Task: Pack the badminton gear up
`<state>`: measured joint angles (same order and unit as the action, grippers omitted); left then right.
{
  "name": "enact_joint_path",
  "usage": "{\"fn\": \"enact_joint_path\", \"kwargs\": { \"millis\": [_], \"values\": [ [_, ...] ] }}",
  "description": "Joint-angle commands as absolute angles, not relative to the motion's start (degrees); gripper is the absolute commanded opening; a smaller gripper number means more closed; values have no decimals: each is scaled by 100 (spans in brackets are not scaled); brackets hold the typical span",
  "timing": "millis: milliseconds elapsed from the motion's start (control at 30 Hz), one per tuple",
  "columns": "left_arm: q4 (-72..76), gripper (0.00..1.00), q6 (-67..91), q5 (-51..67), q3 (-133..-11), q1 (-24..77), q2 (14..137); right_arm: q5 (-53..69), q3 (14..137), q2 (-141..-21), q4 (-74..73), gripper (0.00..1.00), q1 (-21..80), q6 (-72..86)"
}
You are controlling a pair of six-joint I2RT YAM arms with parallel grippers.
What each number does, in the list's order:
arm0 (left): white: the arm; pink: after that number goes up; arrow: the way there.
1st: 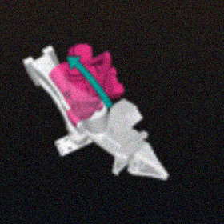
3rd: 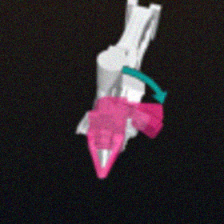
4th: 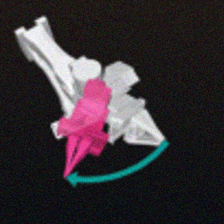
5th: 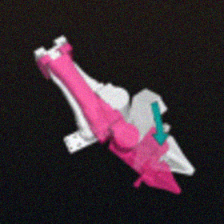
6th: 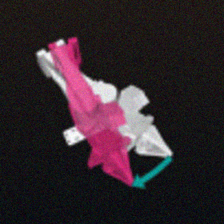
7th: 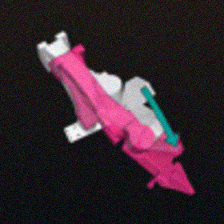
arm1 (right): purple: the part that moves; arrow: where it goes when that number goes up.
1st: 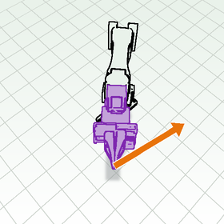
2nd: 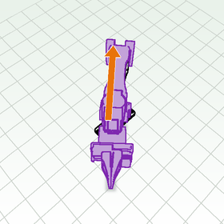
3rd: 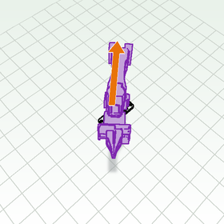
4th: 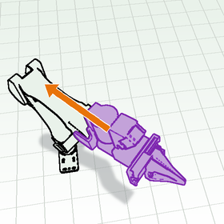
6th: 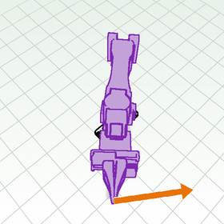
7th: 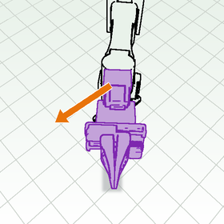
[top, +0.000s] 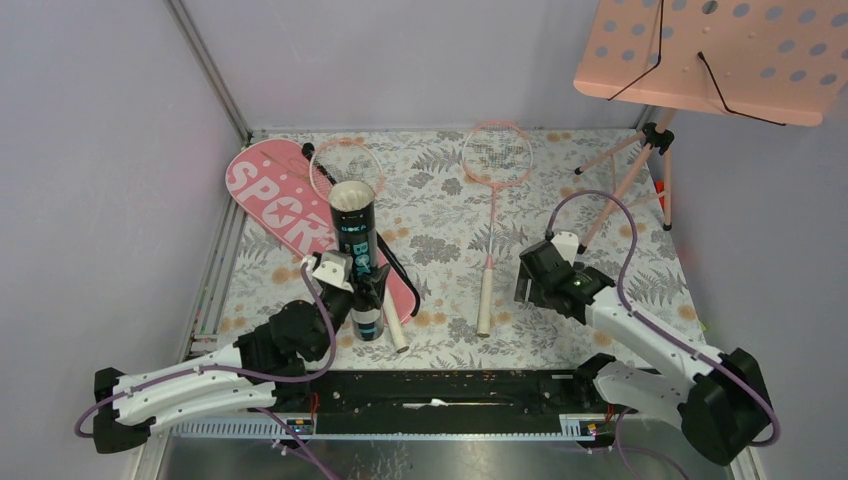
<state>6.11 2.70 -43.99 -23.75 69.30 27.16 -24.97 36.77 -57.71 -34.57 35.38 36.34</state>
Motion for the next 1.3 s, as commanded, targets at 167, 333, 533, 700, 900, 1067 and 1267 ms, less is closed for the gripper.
{"fn": "enact_joint_path", "kwargs": {
  "millis": [167, 333, 533, 700, 900, 1067, 1267],
  "values": [
    [955, 16, 330, -4315, -2458, 6943, 2734, -1834, 3620, -7100, -2620, 72, 3218, 4205],
    [976, 15, 309, -4345, -2427, 6943, 2709, -1730, 3717, -7655, -2611, 61, 3199, 4344],
    [1036, 14, 297, -4349, -2391, 6943, 2682, -1526, 3531, -7770, -2415, 40, 3199, 4442],
    [1037, 14, 298, -4359, -2390, 6943, 2691, -1375, 3456, -7826, -2313, 25, 3196, 4441],
    [1037, 13, 286, -4360, -2408, 6943, 2721, -1460, 3421, -7703, -2411, 11, 3202, 4417],
    [1048, 13, 287, -4388, -2417, 6943, 2760, -1555, 3270, -7404, -2410, 3, 3199, 4407],
    [978, 13, 327, -4381, -2426, 6943, 2723, -1521, 3229, -7389, -2383, 0, 3202, 4368]
  ]
}}
